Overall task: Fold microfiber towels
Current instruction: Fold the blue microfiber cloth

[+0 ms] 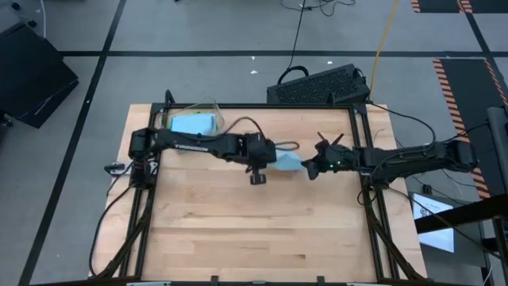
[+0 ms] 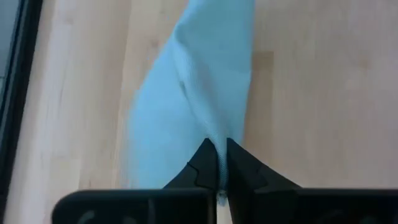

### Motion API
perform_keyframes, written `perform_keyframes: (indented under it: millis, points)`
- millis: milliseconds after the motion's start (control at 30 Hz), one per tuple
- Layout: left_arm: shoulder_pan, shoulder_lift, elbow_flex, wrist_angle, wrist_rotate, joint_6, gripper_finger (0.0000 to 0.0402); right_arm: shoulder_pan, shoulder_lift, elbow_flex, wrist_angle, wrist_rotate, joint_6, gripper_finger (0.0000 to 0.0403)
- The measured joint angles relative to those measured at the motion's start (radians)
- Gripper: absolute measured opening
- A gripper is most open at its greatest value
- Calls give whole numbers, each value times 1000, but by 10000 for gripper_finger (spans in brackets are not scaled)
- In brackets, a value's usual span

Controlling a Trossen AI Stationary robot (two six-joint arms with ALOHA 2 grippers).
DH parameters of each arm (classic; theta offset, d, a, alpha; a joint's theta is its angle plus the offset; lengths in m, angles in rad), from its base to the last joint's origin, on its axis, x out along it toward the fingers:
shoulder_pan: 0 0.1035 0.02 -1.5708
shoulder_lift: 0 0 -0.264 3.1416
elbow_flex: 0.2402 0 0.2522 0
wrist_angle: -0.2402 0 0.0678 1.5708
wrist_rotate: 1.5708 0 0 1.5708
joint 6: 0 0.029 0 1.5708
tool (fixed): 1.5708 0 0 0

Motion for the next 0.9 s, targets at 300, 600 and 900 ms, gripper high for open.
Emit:
perform_keyframes:
  millis: [300,600,900]
  points:
    - [-38,-6,-26,-120,13,57,18,12,84,-1,215,-134,-8,4]
    - [-72,-225,-5,-81,584,-56,17,93,-50,1,422,-670,249,4]
    - [-20,-127,-189,126,262,-35,19,47,-41,-43,68,-345,-4,4]
